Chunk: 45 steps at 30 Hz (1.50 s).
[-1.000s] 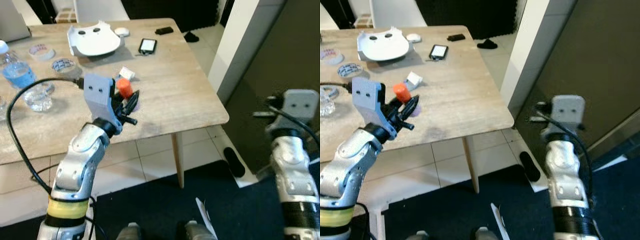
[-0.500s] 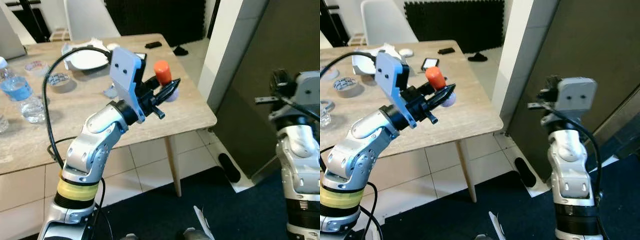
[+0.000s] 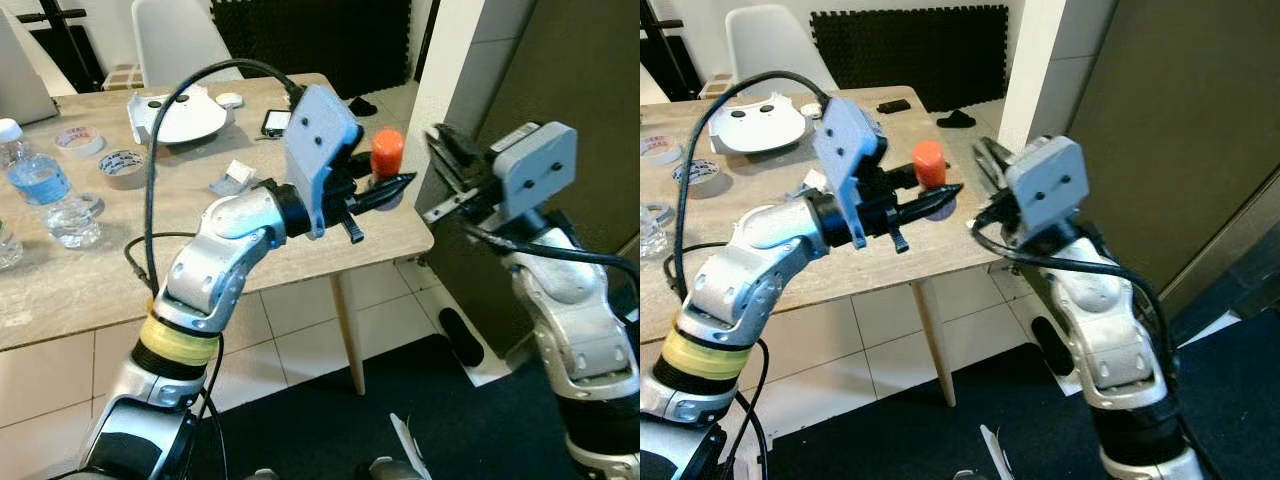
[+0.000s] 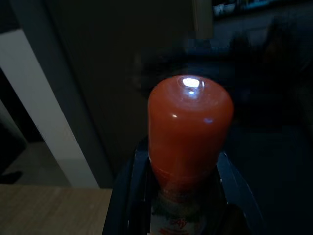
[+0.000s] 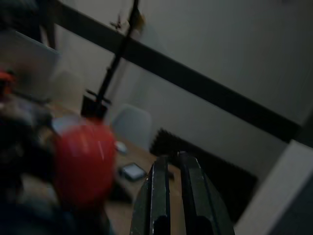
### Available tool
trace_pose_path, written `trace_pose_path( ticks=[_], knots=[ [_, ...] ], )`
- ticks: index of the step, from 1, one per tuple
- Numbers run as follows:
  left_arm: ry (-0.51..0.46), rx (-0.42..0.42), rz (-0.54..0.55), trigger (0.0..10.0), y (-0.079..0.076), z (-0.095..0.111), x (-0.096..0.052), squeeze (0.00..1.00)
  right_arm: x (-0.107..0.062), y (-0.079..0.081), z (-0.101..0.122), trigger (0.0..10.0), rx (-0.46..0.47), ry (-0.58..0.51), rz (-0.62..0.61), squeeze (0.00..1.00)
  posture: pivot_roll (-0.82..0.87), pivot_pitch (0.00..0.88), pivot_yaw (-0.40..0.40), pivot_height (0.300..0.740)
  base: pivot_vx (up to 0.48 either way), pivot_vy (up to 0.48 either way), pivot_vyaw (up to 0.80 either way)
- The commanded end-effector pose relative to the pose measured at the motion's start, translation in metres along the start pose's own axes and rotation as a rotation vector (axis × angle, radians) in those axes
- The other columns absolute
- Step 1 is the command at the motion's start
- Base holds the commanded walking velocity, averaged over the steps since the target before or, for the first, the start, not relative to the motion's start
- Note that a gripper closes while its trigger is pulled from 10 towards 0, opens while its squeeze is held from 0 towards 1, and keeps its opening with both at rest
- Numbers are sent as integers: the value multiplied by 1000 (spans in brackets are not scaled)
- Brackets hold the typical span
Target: Restocking fridge
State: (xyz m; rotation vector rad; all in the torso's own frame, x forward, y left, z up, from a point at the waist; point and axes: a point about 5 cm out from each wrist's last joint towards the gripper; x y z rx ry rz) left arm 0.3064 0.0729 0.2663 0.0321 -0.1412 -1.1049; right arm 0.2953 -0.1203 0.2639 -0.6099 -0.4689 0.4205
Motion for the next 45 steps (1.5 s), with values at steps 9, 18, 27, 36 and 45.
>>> trace_pose_path(
  ticks=[9, 18, 27, 36, 45],
  knots=[
    [-16, 43, 60, 10000, 13, 6, -1, 0, -2, 2, 12, 10000, 81, -45, 129, 173, -9, 82, -50, 740, 0, 0, 0],
    [-18, 36, 82, 10000, 15, 4, -5, 0, -5, 6, 9, 10000, 103, -25, 171, 1000, -11, 96, -52, 740, 0, 0, 0],
    [-34, 10, 67, 10000, 7, -1, -1, 0, -3, 19, 13, 10000, 194, -21, 259, 0, -22, 112, -64, 740, 0, 0, 0],
    [-74, 14, 17, 10000, -2, 10, 7, 0, 2, 39, 8, 10000, 253, 6, 318, 0, -12, 119, -67, 740, 0, 0, 0],
    [-52, 11, 17, 10000, -3, 3, 8, 0, 8, 31, 6, 7765, 283, 17, 253, 0, -16, 113, -73, 740, 0, 0, 0]
  ],
)
Point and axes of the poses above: a point about 5 cm out from each wrist's last joint towards the gripper, its own x axis pointing out of the wrist towards the gripper, its own z axis along the axis of the wrist's last joint, y = z × x, and after that the axes turned 15 degrees about -x, right-handed
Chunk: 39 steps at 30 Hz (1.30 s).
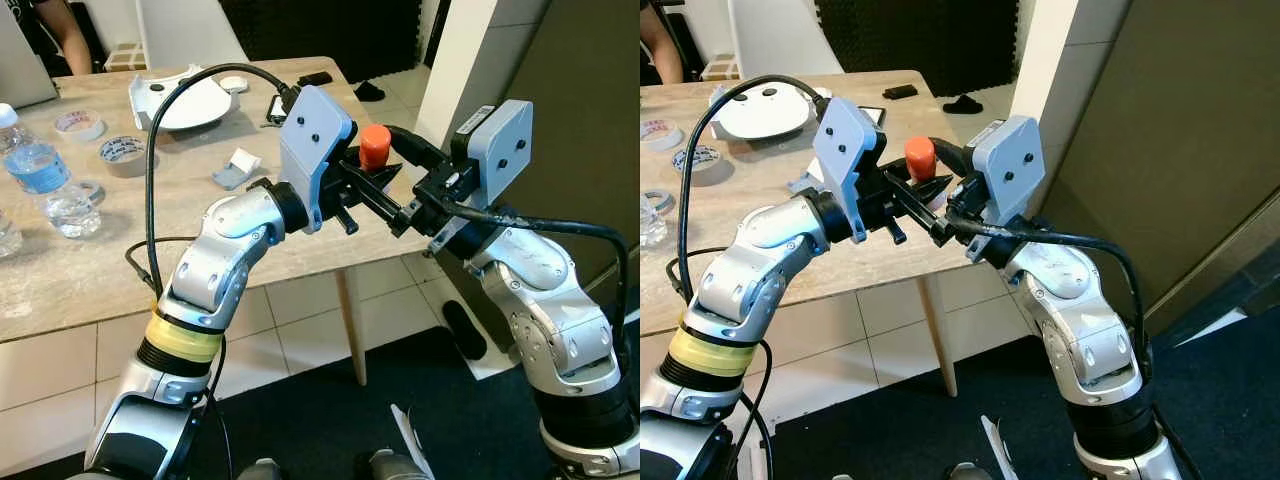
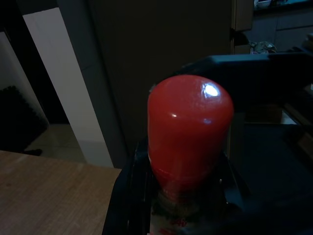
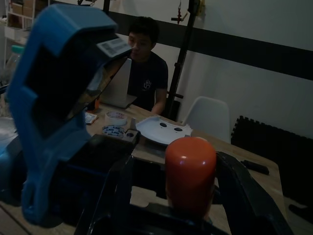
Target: Restocking fridge
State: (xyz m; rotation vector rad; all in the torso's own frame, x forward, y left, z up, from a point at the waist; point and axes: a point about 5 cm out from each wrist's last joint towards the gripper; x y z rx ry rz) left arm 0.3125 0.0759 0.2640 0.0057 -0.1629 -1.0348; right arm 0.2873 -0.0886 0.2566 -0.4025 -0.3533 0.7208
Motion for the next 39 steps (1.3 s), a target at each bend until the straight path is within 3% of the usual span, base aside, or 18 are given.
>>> trace_pose_path(
  ticks=[1, 3, 18, 19, 20, 21, 26, 27, 32, 34, 35, 36, 38, 39],
  knots=[
    [-24, 16, -55, 10000, -10, 5, 8, 0, 1, -1, -7, 4157, 17, 43, -10, 0, -17, 114, -73, 740, 0, 0, 0],
    [-24, 16, -56, 10000, -11, 5, 8, 0, 0, -2, -7, 0, 17, 44, -13, 0, -16, 112, -74, 740, 0, 0, 0],
    [-58, 10, -9, 10000, -9, 6, 8, 0, -1, -3, -12, 0, 30, 66, -46, 0, -19, 113, -79, 740, 0, 0, 0],
    [-73, -7, 6, 10000, -8, 7, 8, 0, -1, -4, -13, 4275, 30, 73, -49, 0, -19, 113, -79, 740, 0, 0, 0],
    [-73, -7, 6, 10000, -8, 7, 8, 0, -1, -4, -13, 4275, 30, 73, -49, 0, -19, 113, -79, 740, 0, 0, 0],
    [-82, -15, 10, 10000, -7, 8, 8, 1000, -1, -4, -14, 10000, 28, 79, -52, 0, -17, 115, -80, 740, 0, 0, 0],
    [-100, -34, 48, 10000, -5, 8, 3, 1000, -1, -4, -17, 10000, 26, 95, -73, 0, -16, 116, -74, 740, 0, 0, 0],
    [-104, -46, 50, 10000, -5, 9, 0, 0, -1, -5, -18, 10000, 25, 100, -82, 0, -16, 117, -74, 740, 0, 0, 0],
    [-69, -92, 22, 10000, -11, 2, -23, 0, -5, -14, -28, 10000, -11, 158, -164, 0, -8, 126, -65, 740, 0, 0, 0],
    [-69, -92, 22, 10000, -11, 2, -23, 0, -5, -14, -28, 10000, -11, 158, -164, 0, -8, 126, -65, 740, 0, 0, 0],
    [-48, -126, 0, 10000, -16, -3, -34, 0, -10, -24, -36, 10000, -33, 205, -234, 0, -1, 132, -66, 740, 0, 0, 0],
    [-48, -126, 0, 10000, -16, -3, -34, 0, -10, -24, -36, 10000, -33, 205, -234, 0, -1, 132, -66, 740, 0, 0, 0],
    [9, -210, -30, 10000, -28, -16, -56, 0, -31, -53, -52, 10000, -72, 309, -437, 0, 4, 142, -63, 740, 0, 0, 0],
    [9, -210, -30, 10000, -28, -16, -56, 0, -31, -53, -52, 10000, -72, 309, -437, 0, 4, 142, -63, 740, 0, 0, 0]
  ],
)
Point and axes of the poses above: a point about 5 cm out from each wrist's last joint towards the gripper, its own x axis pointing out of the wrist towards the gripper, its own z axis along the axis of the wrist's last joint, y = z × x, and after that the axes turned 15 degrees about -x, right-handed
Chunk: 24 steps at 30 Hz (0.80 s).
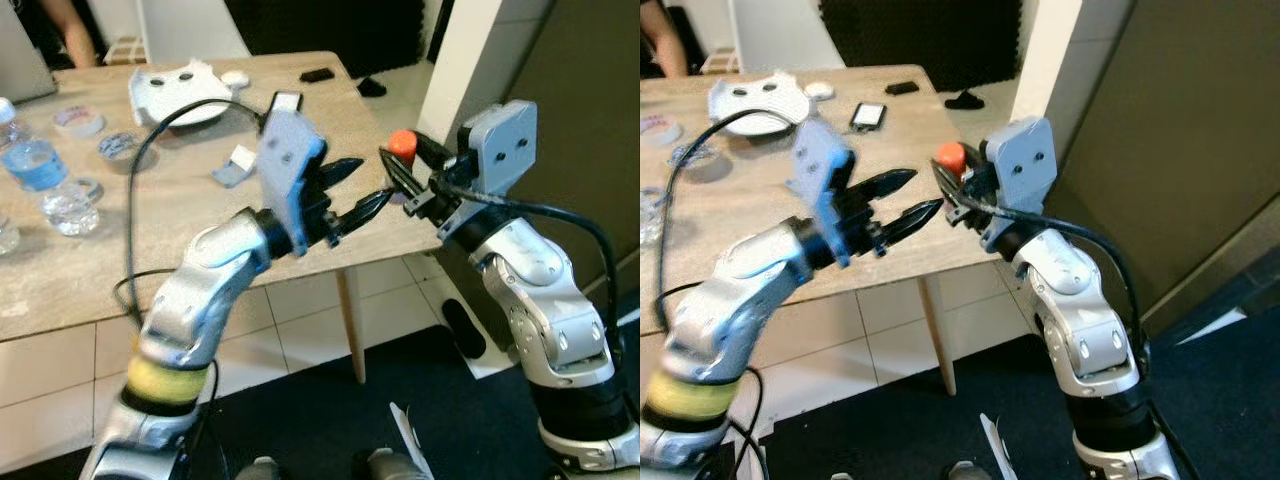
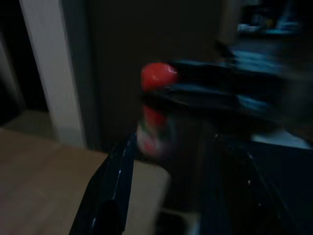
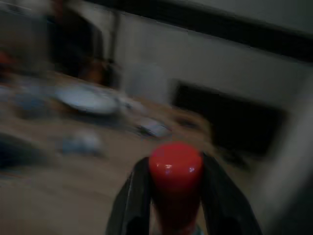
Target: Restocking fridge
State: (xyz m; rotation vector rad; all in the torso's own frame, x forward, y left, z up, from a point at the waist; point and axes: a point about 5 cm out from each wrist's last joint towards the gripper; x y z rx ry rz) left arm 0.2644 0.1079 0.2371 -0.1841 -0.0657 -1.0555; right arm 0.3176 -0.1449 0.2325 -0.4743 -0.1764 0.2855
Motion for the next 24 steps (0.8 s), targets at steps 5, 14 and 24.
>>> trace_pose_path(
  ticks=[5, 14, 24],
  knots=[
    [123, -74, 141, 10000, 2, -34, -25, 0, -29, -71, -41, 10000, -38, 186, -416, 0, 1, 151, -53, 740, 0, 0, 0],
    [148, 145, 642, 10000, 19, -64, -65, 0, -94, -115, -119, 10000, -121, 507, -710, 0, 25, 142, -38, 740, 0, 0, 0],
    [307, 268, 958, 10000, -1, -85, -154, 0, -160, -83, -205, 10000, -166, 865, -608, 0, 54, 138, -20, 740, 0, 0, 0]
  ],
)
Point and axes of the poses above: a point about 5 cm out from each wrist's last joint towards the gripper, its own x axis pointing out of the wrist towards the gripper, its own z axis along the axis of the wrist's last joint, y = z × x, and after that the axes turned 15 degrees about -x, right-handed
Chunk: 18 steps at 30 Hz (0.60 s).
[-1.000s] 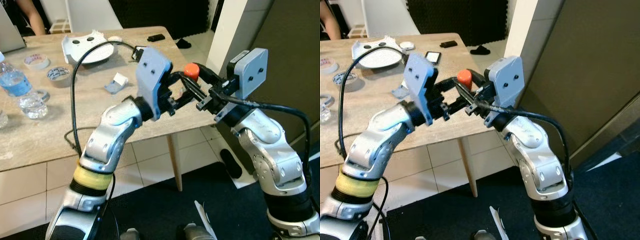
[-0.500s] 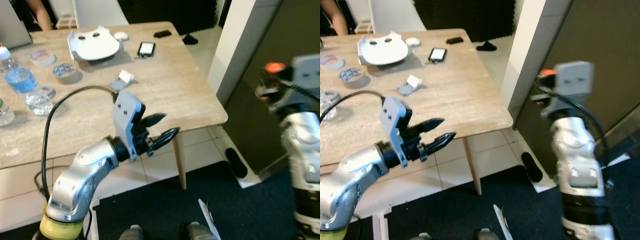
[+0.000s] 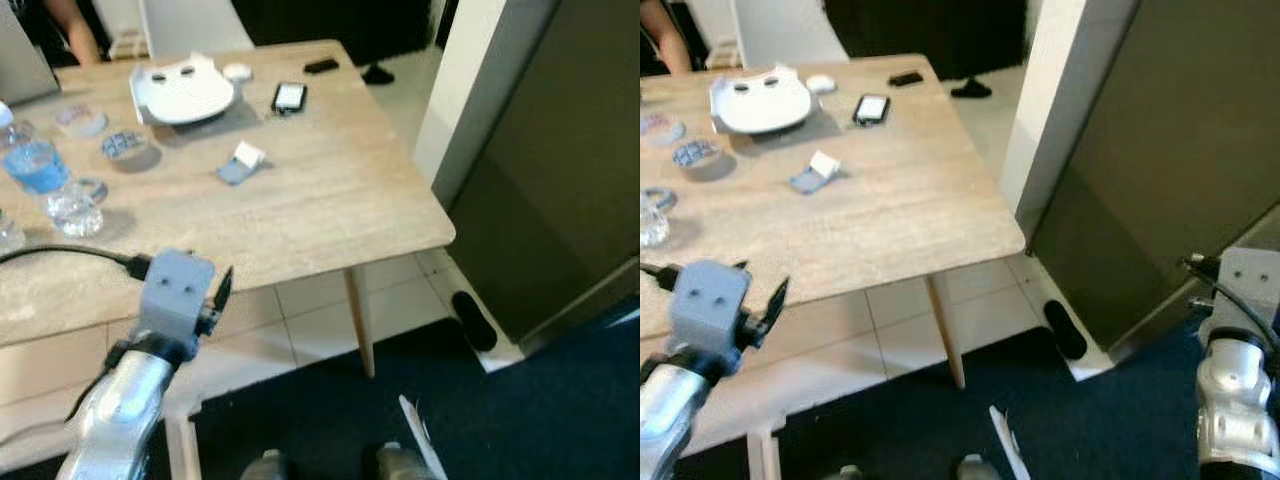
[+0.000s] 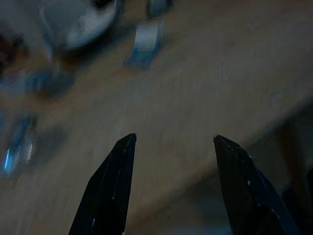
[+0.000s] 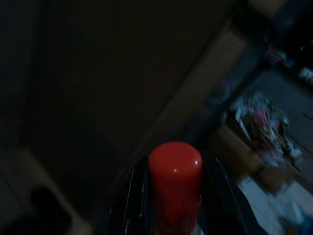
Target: Restocking fridge
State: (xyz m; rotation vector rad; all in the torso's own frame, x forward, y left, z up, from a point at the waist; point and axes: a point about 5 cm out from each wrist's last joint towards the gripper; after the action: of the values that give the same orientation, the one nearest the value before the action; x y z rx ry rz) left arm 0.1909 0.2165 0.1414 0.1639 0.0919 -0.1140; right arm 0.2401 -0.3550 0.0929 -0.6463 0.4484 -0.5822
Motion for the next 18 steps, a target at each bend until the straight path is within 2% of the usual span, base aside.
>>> trace_pose_path(
  ticks=[1, 3, 4, 5, 6, 7, 8, 9, 10, 13, 14, 16, 17, 18],
  knots=[
    [60, 19, 6, 10000, 5, -11, -6, 0, -4, 11, -15, 10000, -22, 34, 51, 0, 54, 138, -20, 740, 0, 0, 0],
    [294, -46, 81, 10000, 13, -70, -35, 0, -25, 51, -60, 10000, -106, 128, 260, 0, 45, 130, -22, 740, 0, 0, 0],
    [294, -46, 81, 10000, 13, -70, -35, 0, -25, 51, -60, 10000, -106, 128, 260, 0, 45, 130, -22, 740, 0, 0, 0],
    [405, -88, 99, 10000, 12, -98, -45, 0, -39, 68, -81, 10000, -136, 178, 361, 0, 41, 124, -24, 740, 0, 0, 0],
    [405, -88, 99, 10000, 12, -98, -45, 0, -39, 68, -81, 10000, -136, 178, 361, 0, 41, 124, -24, 740, 0, 0, 0],
    [476, -114, 119, 10000, 10, -118, -51, 0, -50, 80, -95, 10000, -159, 208, 415, 0, 41, 123, -22, 740, 0, 0, 0],
    [476, -114, 119, 10000, 10, -118, -51, 0, -50, 80, -95, 10000, -159, 208, 415, 0, 41, 123, -22, 740, 0, 0, 0],
    [528, -145, 136, 10000, 8, -134, -54, 0, -58, 88, -104, 10000, -169, 232, 450, 0, 40, 122, -21, 740, 0, 0, 0],
    [528, -145, 136, 10000, 8, -134, -54, 0, -58, 88, -104, 10000, -169, 232, 450, 0, 40, 122, -21, 740, 0, 0, 0],
    [660, -191, 173, 10000, 0, -175, -53, 0, -80, 112, -126, 10000, -160, 305, 492, 0, 28, 108, -23, 740, 0, 0, 0],
    [660, -191, 173, 10000, 0, -175, -53, 0, -80, 112, -126, 10000, -160, 305, 492, 0, 28, 108, -23, 740, 0, 0, 0],
    [712, -247, 187, 10000, -4, -190, -51, 0, -92, 125, -136, 10000, -161, 344, 522, 0, 24, 92, -30, 740, 0, 0, 0],
    [712, -247, 187, 10000, -4, -190, -51, 0, -92, 125, -136, 10000, -161, 344, 522, 0, 24, 92, -30, 740, 0, 0, 0],
    [738, -261, 187, 10000, -5, -196, -47, 0, -99, 130, -142, 10000, -153, 381, 533, 0, 23, 82, -30, 740, 0, 0, 0]
  ],
)
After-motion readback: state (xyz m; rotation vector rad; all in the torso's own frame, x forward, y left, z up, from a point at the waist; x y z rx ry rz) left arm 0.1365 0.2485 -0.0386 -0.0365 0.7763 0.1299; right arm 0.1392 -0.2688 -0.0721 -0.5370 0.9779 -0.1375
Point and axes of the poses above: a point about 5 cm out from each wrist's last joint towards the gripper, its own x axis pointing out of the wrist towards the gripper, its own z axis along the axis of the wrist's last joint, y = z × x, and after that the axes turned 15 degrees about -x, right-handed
